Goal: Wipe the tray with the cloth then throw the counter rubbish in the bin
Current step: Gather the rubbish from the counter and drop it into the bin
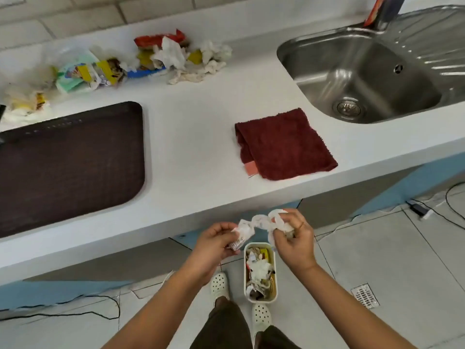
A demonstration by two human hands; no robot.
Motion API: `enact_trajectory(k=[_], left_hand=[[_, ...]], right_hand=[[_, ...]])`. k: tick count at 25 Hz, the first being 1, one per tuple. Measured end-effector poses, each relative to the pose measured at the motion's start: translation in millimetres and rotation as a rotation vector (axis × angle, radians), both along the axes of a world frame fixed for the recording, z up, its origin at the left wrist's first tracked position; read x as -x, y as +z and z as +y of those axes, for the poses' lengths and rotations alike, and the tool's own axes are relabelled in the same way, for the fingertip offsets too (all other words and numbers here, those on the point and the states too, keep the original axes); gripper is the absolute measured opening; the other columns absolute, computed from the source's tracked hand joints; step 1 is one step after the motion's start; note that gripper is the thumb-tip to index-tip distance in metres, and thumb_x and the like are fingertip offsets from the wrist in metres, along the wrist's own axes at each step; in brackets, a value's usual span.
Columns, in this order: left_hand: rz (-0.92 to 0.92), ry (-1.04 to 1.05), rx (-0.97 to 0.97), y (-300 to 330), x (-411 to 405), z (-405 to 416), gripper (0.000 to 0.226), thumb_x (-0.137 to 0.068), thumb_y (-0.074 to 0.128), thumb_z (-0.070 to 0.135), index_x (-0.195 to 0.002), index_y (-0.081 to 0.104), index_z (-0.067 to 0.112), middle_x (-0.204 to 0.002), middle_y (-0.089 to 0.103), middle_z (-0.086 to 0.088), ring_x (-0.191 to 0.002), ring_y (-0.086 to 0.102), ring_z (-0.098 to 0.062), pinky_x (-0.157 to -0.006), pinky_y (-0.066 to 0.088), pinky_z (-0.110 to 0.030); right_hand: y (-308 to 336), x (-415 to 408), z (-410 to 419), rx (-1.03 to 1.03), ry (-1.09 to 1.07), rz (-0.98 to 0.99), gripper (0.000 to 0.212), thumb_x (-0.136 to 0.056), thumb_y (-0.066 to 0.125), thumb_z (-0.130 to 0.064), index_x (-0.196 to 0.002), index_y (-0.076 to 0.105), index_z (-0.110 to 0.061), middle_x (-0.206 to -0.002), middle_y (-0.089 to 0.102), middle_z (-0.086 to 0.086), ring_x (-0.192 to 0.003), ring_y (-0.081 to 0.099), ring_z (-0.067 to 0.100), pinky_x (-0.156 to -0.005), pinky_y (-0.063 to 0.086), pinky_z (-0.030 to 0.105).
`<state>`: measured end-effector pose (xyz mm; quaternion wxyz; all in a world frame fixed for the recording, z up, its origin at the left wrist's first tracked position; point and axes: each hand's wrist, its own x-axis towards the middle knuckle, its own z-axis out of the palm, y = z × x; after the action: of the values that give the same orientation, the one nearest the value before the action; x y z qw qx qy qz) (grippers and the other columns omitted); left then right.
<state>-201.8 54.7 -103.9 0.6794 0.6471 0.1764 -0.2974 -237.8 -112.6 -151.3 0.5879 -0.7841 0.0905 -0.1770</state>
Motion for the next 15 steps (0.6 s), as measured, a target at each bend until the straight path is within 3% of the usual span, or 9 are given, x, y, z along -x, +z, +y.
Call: enact_trajectory(k=[3, 6, 9, 12, 15], left_hand=[[0.151, 0.056, -0.055, -39.3, 24.8, -2.0, 0.015, -0.09, 0.05, -0.004, -0.088, 0.059, 0.008, -0.091, 0.062, -0.01, -0.078, 0.059, -0.02, -0.063, 0.052, -0.028], [0.313, -0.004, -0.139, -80.3, 30.8, -10.0, 0.017, -0.09, 0.049, -0.005, -0.089, 0.058, 0.009, -0.098, 0.059, -0.012, -0.084, 0.057, -0.021, -0.065, 0.051, -0.029], [0.436, -0.017, -0.244, -132.0, 28.4, -18.0, 0.025, -0.089, 0.042, -0.012, -0.097, 0.057, 0.007, -0.11, 0.055, -0.016, -0.087, 0.055, -0.024, -0.064, 0.05, -0.028], [0.475, -0.082, -0.305, -176.8, 21.9, -29.4, 0.029, -0.089, 0.041, -0.013, -0.106, 0.057, 0.005, -0.11, 0.056, -0.016, -0.089, 0.055, -0.025, -0.072, 0.052, -0.031], [0.516, -0.111, -0.362, -211.9, 18.3, -39.3, 0.028, -0.091, 0.045, -0.009, -0.112, 0.057, 0.004, -0.11, 0.056, -0.016, -0.097, 0.055, -0.03, -0.076, 0.052, -0.036]], right_hand=[[-57.7, 40.9, -9.7, -0.036, -0.036, 0.187, 0.021, -0.071, 0.052, -0.02, -0.087, 0.061, -0.012, -0.094, 0.058, 0.007, -0.092, 0.055, -0.006, -0.081, 0.041, 0.001], [-104.2, 61.4, -15.9, -0.08, -0.084, 0.502, 0.022, -0.078, 0.058, 0.002, -0.099, 0.061, -0.002, -0.103, 0.058, 0.011, -0.095, 0.057, 0.019, -0.073, 0.042, 0.0], [-148.0, 70.0, -12.5, -0.198, -0.156, 0.787, 0.029, -0.081, 0.056, 0.01, -0.103, 0.058, -0.008, -0.107, 0.058, 0.012, -0.095, 0.057, 0.024, -0.069, 0.046, 0.012], [-186.0, 69.8, -7.4, -0.303, -0.203, 0.879, 0.023, -0.083, 0.057, 0.003, -0.096, 0.052, -0.015, -0.102, 0.055, 0.008, -0.093, 0.054, 0.024, -0.072, 0.043, 0.022], [-223.8, 69.4, -1.8, -0.38, -0.156, 0.932, 0.034, -0.078, 0.059, -0.008, -0.109, 0.046, -0.011, -0.105, 0.051, 0.01, -0.098, 0.052, 0.027, -0.08, 0.042, 0.031]])
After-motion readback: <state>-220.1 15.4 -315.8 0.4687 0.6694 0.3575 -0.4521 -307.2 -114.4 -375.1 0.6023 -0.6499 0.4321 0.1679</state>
